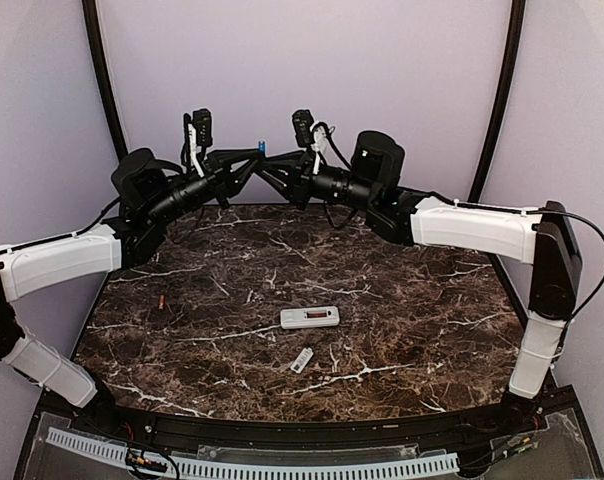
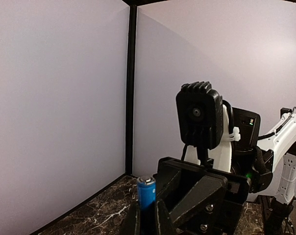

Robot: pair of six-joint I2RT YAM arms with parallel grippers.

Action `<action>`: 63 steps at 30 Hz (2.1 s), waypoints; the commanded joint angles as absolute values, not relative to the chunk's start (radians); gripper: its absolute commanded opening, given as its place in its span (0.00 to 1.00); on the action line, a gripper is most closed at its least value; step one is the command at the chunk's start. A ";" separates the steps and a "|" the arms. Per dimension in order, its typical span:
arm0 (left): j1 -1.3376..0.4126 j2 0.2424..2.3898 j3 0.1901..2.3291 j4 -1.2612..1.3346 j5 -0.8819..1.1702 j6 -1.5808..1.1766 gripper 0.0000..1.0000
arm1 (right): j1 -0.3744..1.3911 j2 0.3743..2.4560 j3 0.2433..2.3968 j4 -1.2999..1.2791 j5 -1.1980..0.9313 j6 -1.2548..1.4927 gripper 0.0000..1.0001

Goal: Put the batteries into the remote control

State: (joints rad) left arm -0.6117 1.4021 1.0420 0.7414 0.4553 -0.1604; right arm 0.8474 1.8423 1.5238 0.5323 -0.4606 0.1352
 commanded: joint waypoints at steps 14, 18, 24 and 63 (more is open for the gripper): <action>-0.621 1.402 1.015 0.625 0.457 -0.139 0.13 | 0.847 1.809 1.515 0.597 -0.436 0.048 0.00; -0.621 1.397 1.021 0.620 0.444 -0.144 0.33 | 0.847 1.801 1.504 0.581 -0.431 0.025 0.00; -0.621 1.381 1.041 0.615 0.441 -0.155 0.51 | 0.845 1.791 1.493 0.540 -0.430 -0.021 0.00; -0.620 1.394 1.138 0.563 0.436 -0.275 0.00 | 0.826 1.707 1.392 0.489 -0.458 -0.178 0.26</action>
